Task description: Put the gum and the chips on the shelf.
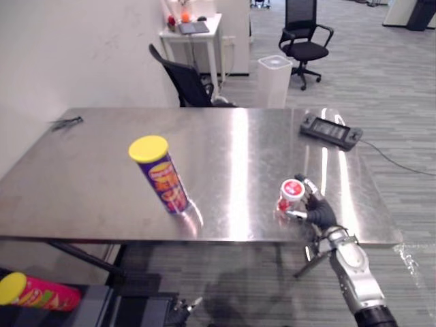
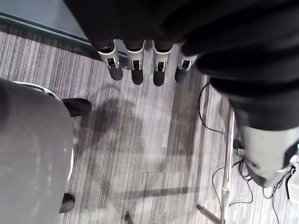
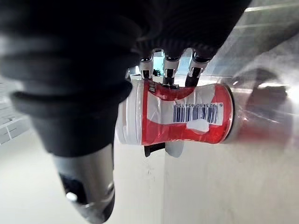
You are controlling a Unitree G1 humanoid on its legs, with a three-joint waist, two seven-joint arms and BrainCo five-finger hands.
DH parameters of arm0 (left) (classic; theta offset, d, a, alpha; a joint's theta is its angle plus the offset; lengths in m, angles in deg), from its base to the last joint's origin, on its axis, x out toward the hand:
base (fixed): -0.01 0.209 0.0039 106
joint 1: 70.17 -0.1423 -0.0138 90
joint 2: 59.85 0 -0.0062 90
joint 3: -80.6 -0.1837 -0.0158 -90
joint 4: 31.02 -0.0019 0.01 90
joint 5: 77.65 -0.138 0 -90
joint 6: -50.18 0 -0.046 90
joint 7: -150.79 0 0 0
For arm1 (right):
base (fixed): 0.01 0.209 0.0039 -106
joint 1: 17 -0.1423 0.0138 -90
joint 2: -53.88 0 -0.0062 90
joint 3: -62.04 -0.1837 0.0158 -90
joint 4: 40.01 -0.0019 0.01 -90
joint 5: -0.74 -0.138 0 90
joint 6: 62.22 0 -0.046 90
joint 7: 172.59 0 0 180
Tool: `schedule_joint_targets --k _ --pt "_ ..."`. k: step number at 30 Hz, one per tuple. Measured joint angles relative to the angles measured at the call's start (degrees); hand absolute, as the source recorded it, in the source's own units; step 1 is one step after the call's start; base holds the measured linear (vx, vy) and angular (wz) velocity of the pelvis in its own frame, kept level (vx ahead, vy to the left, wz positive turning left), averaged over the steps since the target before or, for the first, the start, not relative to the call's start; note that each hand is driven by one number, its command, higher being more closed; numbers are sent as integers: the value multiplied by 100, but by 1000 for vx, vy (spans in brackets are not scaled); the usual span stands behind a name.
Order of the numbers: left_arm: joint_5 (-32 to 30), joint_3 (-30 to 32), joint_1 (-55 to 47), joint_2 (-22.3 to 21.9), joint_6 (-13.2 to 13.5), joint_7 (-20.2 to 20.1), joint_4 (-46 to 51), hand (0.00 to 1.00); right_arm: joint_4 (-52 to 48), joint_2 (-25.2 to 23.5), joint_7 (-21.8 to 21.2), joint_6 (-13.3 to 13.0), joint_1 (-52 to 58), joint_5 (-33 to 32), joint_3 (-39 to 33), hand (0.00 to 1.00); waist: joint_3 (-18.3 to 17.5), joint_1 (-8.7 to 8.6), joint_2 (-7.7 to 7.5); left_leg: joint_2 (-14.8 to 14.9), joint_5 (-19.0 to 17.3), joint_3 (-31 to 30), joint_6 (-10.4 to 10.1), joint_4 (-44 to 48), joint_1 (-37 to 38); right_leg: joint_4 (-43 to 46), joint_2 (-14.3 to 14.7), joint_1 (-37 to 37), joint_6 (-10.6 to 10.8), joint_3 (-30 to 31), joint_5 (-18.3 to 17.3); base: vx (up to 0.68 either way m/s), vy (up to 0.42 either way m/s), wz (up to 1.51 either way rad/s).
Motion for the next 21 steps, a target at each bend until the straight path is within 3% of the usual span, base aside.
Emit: schedule_joint_targets --k 5,6,21 --pt "0 -27 3 4 0 1 31 0 247 -2 84 13 -158 5 -3 0 37 4 0 0 1 -48 1 0 0 -6 0 27 -1 -39 -1 -3 -4 3" --pt "0 -49 6 11 0 0 43 0 250 -2 106 13 -175 5 -3 100 56 3 -6 0 2 -69 -1 0 0 -19 0 47 -1 -62 -1 -1 -9 8" --pt "0 -62 121 4 -61 13 50 0 608 -85 268 32 -734 237 7 100 165 119 -9 -4 0 -75 -4 -2 -1 -82 0 95 -2 -97 0 0 -1 0"
